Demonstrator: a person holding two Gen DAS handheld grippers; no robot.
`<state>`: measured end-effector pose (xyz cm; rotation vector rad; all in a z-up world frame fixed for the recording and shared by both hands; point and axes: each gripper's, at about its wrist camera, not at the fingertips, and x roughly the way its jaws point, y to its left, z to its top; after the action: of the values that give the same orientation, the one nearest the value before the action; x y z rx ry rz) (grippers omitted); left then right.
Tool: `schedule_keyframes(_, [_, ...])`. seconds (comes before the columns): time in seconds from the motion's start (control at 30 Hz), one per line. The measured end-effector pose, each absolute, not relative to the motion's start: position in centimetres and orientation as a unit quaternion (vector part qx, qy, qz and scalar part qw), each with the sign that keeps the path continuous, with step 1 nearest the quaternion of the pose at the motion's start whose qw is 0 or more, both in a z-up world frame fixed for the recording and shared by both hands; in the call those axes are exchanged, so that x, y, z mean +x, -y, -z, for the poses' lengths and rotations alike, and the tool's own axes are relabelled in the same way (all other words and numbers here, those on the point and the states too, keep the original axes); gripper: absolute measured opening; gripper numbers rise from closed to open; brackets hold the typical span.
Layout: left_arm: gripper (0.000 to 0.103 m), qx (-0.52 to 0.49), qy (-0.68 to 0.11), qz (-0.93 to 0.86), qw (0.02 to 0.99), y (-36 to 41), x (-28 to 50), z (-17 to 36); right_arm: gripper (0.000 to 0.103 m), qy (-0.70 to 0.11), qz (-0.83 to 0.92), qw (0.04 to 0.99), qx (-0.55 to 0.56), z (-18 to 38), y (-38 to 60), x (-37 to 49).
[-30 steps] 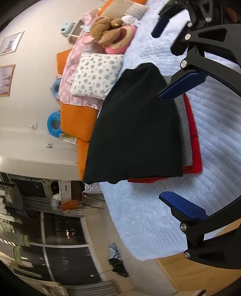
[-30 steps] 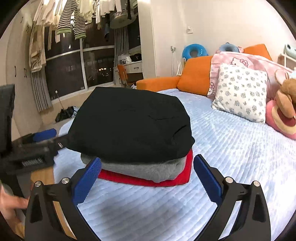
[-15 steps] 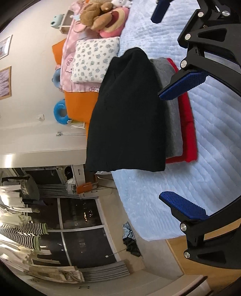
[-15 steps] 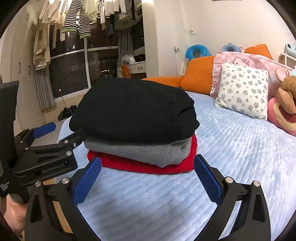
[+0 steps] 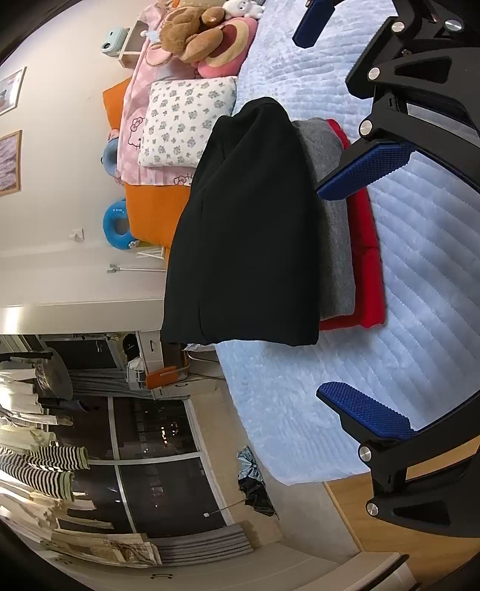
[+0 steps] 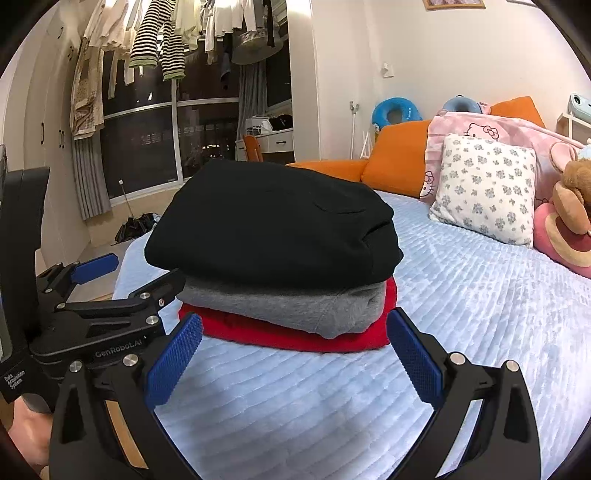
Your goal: Fold large clothes
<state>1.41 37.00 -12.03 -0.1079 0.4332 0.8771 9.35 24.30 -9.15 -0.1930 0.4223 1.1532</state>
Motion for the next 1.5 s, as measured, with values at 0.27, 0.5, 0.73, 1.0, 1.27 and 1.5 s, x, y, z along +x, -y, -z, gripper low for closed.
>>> schedule_keyframes(0.27, [0.1, -0.047, -0.21, -0.401, 0.891, -36.5, 2.1, 11.9, 0.098, -0.195, -0.555, 0.803, -0.1, 9.5, -23.8, 9.7])
schedule_keyframes(0.5, [0.1, -0.01, -0.215, -0.388, 0.896, -35.9, 3.2, 11.8, 0.098, -0.193, -0.561, 0.798, -0.106, 9.6, -23.2, 10.5])
schedule_keyframes(0.73, [0.1, -0.01, -0.223, -0.377, 0.899, -35.9, 3.4, 11.8, 0.098, -0.189, -0.558, 0.801, -0.108, 9.1, -23.0, 11.1])
schedule_keyframes(1.0, [0.1, -0.021, -0.231, -0.376, 0.897, -36.3, 3.2, 12.3, 0.098, -0.185, -0.554, 0.805, -0.109, 8.3, -23.1, 11.5])
schedule_keyframes(1.27, [0.1, -0.017, -0.231, -0.375, 0.898, -36.1, 3.5, 12.2, 0.098, -0.18, -0.559, 0.803, -0.104, 7.1, -23.8, 11.7])
schedule_keyframes(1.5, [0.1, -0.03, -0.232, -0.372, 0.898, -36.3, 3.2, 12.3, 0.098, -0.179, -0.554, 0.804, -0.116, 7.5, -23.8, 11.7])
